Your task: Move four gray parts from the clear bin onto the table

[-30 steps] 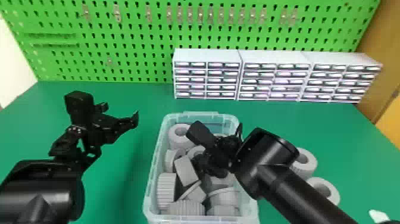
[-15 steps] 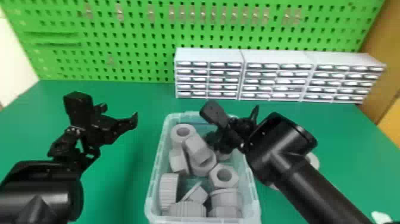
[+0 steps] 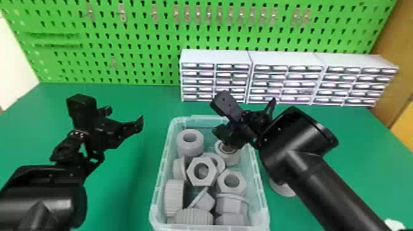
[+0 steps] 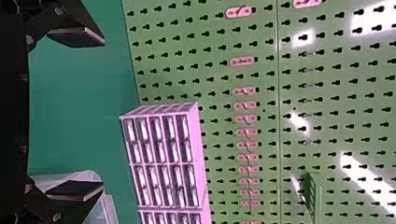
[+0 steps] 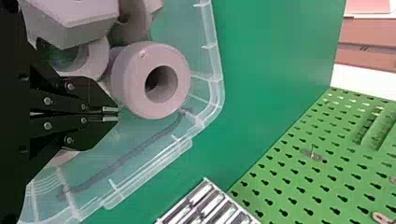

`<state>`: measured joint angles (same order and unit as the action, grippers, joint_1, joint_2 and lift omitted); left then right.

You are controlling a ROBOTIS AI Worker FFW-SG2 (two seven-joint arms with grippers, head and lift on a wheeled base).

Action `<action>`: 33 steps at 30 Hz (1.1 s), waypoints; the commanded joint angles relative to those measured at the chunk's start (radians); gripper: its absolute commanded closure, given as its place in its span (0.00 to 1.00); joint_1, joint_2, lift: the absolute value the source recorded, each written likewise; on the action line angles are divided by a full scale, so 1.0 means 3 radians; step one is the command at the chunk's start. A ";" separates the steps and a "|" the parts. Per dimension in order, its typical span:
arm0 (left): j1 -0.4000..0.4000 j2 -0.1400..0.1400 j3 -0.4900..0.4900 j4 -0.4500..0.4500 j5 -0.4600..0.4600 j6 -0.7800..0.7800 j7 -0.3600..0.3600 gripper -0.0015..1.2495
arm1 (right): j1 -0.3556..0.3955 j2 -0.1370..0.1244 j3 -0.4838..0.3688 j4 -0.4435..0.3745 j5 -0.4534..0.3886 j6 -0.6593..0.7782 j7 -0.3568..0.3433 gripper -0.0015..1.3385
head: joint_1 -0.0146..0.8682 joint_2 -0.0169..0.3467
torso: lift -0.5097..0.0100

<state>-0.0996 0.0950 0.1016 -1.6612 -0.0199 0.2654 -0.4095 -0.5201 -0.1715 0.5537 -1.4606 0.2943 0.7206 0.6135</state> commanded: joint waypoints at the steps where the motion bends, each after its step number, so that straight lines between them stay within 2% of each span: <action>1: 0.0000 0.0000 0.0004 0.0000 0.0000 0.0000 0.0000 0.15 | -0.0005 0.0004 0.0016 -0.0035 0.0001 0.0119 0.0005 0.87 | 0.78 0.14 | 0.89; 5: 0.0000 0.0000 0.0009 0.0000 0.0000 0.0000 0.0000 0.15 | -0.0010 0.0004 0.0108 -0.0178 0.0016 0.0339 0.0005 0.87 | 0.78 0.14 | 0.89; 9: 0.0005 0.0000 0.0014 -0.0005 0.0000 0.0000 -0.0005 0.15 | -0.0010 0.0004 0.0220 -0.0434 0.0169 0.0707 0.0005 0.87 | 0.78 0.14 | 0.89; 15: 0.0005 0.0000 0.0019 0.0000 0.0005 0.0000 -0.0010 0.15 | 0.0011 0.0009 0.0261 -0.0674 0.0272 0.1106 0.0005 0.86 | 0.78 0.14 | 0.89; 21: 0.0000 0.0000 0.0014 -0.0005 0.0005 0.0000 -0.0010 0.15 | 0.0000 0.0009 0.0358 -0.0899 0.0302 0.1546 0.0005 0.80 | 0.78 0.14 | 0.89; 24: 0.0000 0.0000 0.0014 0.0000 0.0005 0.0000 -0.0015 0.15 | 0.0011 0.0009 0.0389 -0.0991 0.0302 0.1714 0.0026 0.71 | 0.78 0.14 | 0.89; 28: -0.0005 0.0000 0.0014 0.0000 0.0005 0.0000 -0.0015 0.15 | 0.0021 0.0014 0.0404 -0.1042 0.0410 0.1934 0.0287 0.68 | 0.78 0.14 | 0.89; 33: -0.0005 0.0000 0.0019 -0.0005 0.0005 0.0000 -0.0021 0.15 | 0.0031 -0.0001 0.0476 -0.1145 0.0686 0.2210 0.0650 0.60 | 0.78 0.14 | 0.89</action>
<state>-0.1011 0.0951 0.1068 -1.6618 -0.0184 0.2657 -0.4153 -0.5140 -0.1682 0.6821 -1.7792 0.4411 1.3227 0.7688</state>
